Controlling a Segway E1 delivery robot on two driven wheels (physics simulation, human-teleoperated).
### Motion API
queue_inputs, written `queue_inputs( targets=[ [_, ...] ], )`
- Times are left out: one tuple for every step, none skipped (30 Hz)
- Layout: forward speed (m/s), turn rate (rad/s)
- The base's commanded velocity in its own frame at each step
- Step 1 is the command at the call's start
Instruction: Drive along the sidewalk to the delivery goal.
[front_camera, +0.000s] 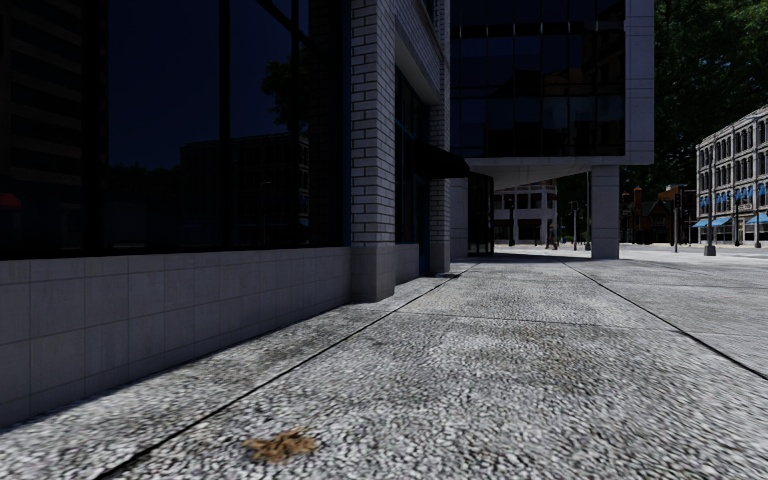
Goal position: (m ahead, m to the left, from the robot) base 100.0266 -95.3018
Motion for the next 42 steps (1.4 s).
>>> queue_inputs(
  targets=[
    [0.0,0.0],
    [0.0,0.0],
    [0.0,0.0],
    [0.0,0.0],
    [0.0,0.0],
    [0.0,0.0],
    [0.0,0.0],
    [0.0,0.0],
    [0.0,0.0],
    [0.0,0.0],
    [0.0,0.0],
    [0.0,0.0],
    [0.0,0.0],
    [0.0,0.0],
    [0.0,0.0],
    [0.0,0.0],
    [0.0,0.0],
    [0.0,0.0],
    [0.0,0.0],
    [0.0,0.0],
    [0.0,0.0],
    [0.0,0.0],
    [0.0,0.0],
    [0.0,0.0],
    [0.0,0.0],
    [0.0,0.0],
    [0.0,0.0],
    [0.0,0.0],
    [0.0,0.0],
    [0.0,0.0],
    [0.25,0.0],
    [0.96,0.0],
    [0.96,0.0],
    [1.27,0.0],
    [2.0,-0.01],
    [2.0,-0.18],
    [2.0,-0.18],
    [2.0,-0.25],
    [2.0,-0.29],
    [2.0,-0.3],
    [2.0,-0.3],
    [2.0,-0.31]
  ],
)
